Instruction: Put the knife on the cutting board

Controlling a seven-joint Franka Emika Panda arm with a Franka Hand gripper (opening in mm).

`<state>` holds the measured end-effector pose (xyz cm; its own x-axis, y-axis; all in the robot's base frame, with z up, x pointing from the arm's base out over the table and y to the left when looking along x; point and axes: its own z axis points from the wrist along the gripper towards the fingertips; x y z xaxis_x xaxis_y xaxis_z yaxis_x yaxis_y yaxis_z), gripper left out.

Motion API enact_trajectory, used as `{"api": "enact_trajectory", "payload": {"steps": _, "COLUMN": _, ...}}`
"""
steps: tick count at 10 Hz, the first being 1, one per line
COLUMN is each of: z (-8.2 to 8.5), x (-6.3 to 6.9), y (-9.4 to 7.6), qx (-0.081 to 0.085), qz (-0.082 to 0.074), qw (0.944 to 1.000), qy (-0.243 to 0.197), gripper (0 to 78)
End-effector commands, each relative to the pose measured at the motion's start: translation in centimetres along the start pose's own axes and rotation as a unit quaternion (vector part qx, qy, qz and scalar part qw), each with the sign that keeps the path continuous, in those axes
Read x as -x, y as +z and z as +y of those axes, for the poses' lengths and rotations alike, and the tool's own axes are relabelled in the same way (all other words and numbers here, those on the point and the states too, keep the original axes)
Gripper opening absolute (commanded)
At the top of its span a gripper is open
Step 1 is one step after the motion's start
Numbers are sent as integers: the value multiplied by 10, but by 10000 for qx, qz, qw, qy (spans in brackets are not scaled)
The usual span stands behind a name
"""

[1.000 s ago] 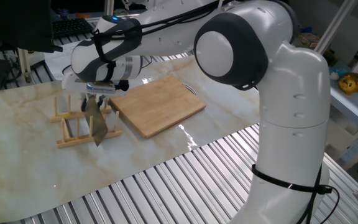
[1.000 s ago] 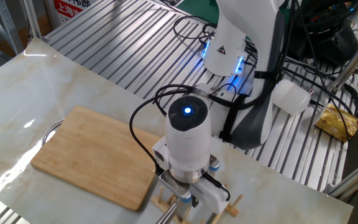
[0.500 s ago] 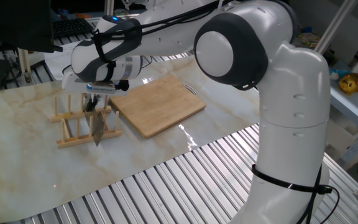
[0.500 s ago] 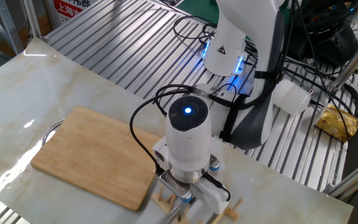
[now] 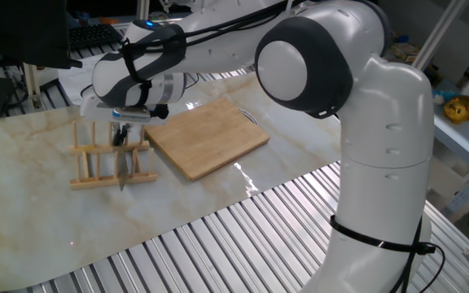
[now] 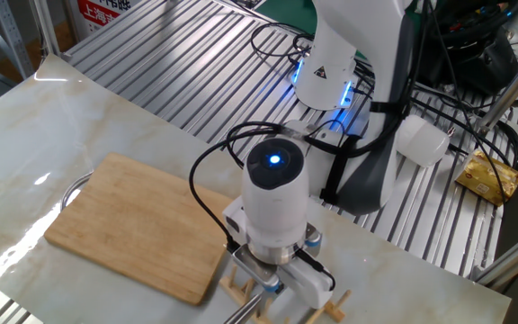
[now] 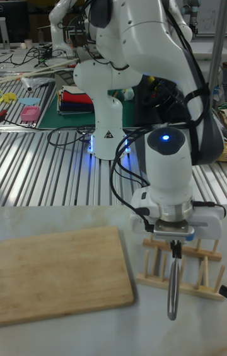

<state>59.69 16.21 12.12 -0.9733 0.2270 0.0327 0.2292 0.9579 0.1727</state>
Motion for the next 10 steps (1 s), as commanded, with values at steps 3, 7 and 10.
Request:
{"api": "enact_trajectory", "payload": {"steps": 3, "z": 1, "x": -3, "y": -37, "qx": -190, "qz": 21, "qw": 9998, "qy": 98, "gripper": 12}}
{"api": "enact_trajectory", "payload": {"steps": 7, "z": -5, "x": 0, "y": -73, "qx": -253, "qz": 88, "qw": 9995, "qy": 177, "gripper": 12}}
{"api": "enact_trajectory", "payload": {"steps": 10, "z": -10, "x": 5, "y": -102, "qx": -298, "qz": 185, "qw": 9993, "qy": 131, "gripper": 12}}
